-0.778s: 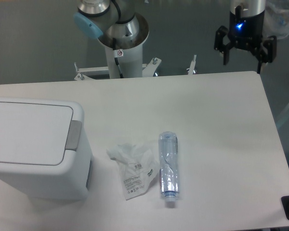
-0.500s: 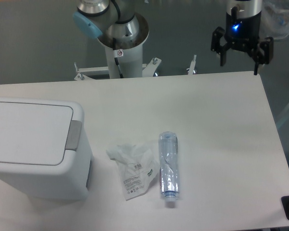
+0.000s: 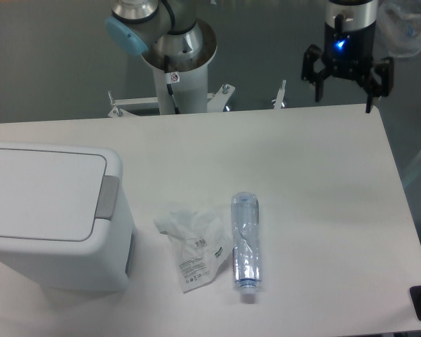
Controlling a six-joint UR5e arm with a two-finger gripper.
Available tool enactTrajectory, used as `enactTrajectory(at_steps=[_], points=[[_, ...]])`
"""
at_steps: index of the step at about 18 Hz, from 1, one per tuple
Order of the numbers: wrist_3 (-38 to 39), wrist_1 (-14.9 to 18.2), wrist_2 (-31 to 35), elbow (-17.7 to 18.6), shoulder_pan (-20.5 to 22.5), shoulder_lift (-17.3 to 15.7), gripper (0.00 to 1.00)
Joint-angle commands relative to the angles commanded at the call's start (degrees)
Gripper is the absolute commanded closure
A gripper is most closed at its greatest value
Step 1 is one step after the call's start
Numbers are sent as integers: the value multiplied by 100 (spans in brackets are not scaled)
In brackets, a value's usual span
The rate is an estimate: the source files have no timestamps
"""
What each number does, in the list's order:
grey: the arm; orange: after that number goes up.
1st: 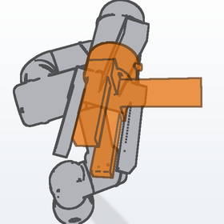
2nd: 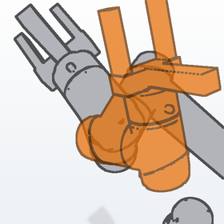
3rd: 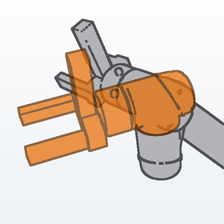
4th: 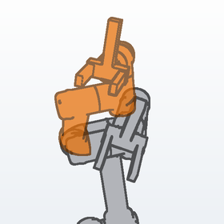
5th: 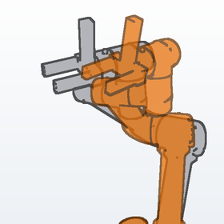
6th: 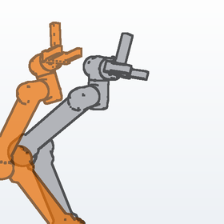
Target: Open the trash can
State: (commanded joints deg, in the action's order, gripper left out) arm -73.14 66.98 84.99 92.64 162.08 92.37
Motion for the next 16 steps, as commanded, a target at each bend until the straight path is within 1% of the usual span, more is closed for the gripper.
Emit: enactTrajectory(at_steps=[2, 4, 6, 7, 10, 11, 13, 16], points=[[578, -27, -96, -87, -211, -9, 0], [1307, -158, -176, -123, -386, 17, 0], [1967, -238, -272, -149, -658, 44, 0], [2327, -264, -412, -210, -755, 70, 0], [3767, -273, -939, -351, -906, 70, 0], [4190, -282, -1115, -404, -1019, 88, 0], [4710, -404, -1187, -457, -1274, 158, 0], [5133, -607, -1195, -466, -1643, 228, 0]])
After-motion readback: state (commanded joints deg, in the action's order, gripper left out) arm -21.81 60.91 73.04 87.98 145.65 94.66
